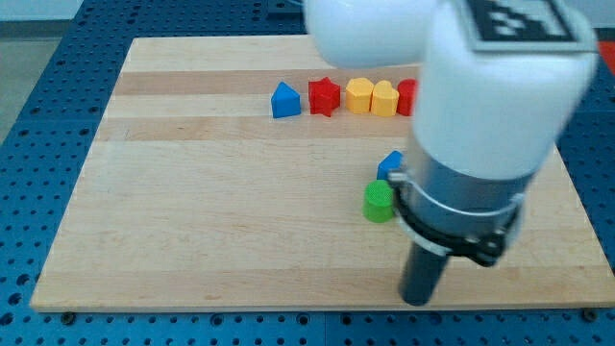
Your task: Move the blue cube below the yellow hexagon
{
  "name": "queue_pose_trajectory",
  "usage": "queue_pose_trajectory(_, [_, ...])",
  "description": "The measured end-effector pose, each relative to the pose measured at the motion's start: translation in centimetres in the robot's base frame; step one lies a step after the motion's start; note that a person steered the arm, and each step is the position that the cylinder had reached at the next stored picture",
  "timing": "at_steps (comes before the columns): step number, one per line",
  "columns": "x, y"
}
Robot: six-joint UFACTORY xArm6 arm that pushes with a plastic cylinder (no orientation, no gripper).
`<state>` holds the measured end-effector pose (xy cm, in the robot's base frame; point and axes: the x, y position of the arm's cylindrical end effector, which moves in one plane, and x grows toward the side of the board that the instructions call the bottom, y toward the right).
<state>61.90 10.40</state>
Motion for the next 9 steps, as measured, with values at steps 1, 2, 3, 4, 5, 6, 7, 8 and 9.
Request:
queue_pose_trajectory(1, [0.0, 0.2])
queue_pose_trajectory(2, [-1.7, 2.5])
queue_pose_trajectory(3, [-5.7, 5.8])
queue_pose_trajectory(4, [-6.7, 6.3])
queue_pose_trajectory(5, [-10.0, 5.7])
queue_pose_trajectory(6, [-10.7, 3.8])
queue_pose_trajectory(7, [-10.6, 2.6])
queue_pose_trajectory(8, [-11.4, 1.0])
queue_pose_trajectory(9, [-11.4, 0.2])
